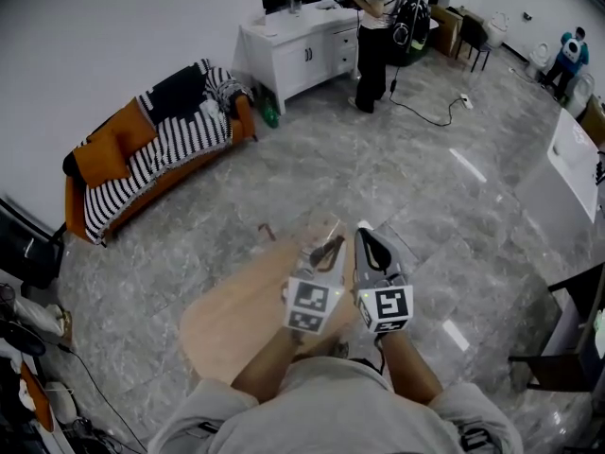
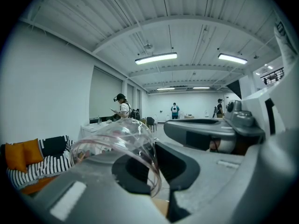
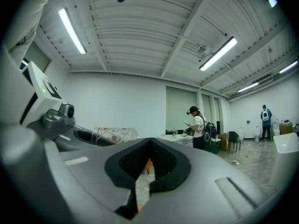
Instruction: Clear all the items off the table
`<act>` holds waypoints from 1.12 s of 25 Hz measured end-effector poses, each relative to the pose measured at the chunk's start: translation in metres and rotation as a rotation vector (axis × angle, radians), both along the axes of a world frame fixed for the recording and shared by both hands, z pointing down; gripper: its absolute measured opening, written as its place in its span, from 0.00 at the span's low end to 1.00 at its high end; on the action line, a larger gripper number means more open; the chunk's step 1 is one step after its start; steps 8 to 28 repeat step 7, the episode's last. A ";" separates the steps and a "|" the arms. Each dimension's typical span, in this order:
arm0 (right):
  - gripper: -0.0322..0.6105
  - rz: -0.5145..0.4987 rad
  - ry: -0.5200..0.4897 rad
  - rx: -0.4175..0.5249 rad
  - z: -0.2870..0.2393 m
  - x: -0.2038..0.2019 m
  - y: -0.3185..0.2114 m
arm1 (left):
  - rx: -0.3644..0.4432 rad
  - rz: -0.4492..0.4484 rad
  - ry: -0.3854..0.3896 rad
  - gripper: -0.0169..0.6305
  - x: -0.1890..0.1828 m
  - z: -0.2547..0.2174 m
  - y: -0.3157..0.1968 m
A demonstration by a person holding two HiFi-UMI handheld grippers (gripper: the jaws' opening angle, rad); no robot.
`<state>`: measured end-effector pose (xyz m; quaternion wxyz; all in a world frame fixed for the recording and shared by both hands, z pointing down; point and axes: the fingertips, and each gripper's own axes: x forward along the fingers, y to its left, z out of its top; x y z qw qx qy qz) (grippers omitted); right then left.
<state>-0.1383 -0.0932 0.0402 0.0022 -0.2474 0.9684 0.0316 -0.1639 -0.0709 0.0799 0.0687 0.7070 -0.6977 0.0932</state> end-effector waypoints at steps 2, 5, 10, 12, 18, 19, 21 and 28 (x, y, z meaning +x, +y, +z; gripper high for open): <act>0.06 0.002 -0.001 -0.001 -0.001 0.002 0.001 | 0.000 0.002 0.000 0.09 0.002 -0.001 0.001; 0.06 0.004 -0.006 0.001 -0.005 0.005 0.002 | -0.002 0.002 -0.001 0.09 0.004 -0.003 0.001; 0.06 0.005 -0.012 0.001 -0.007 0.006 0.002 | -0.005 0.002 -0.004 0.09 0.004 -0.004 0.000; 0.06 0.005 -0.012 0.001 -0.007 0.006 0.002 | -0.005 0.002 -0.004 0.09 0.004 -0.004 0.000; 0.06 0.005 -0.012 0.001 -0.007 0.006 0.002 | -0.005 0.002 -0.004 0.09 0.004 -0.004 0.000; 0.06 0.005 -0.012 0.001 -0.007 0.006 0.002 | -0.005 0.002 -0.004 0.09 0.004 -0.004 0.000; 0.06 0.005 -0.012 0.001 -0.007 0.006 0.002 | -0.005 0.002 -0.004 0.09 0.004 -0.004 0.000; 0.06 0.005 -0.012 0.001 -0.007 0.006 0.002 | -0.005 0.002 -0.004 0.09 0.004 -0.004 0.000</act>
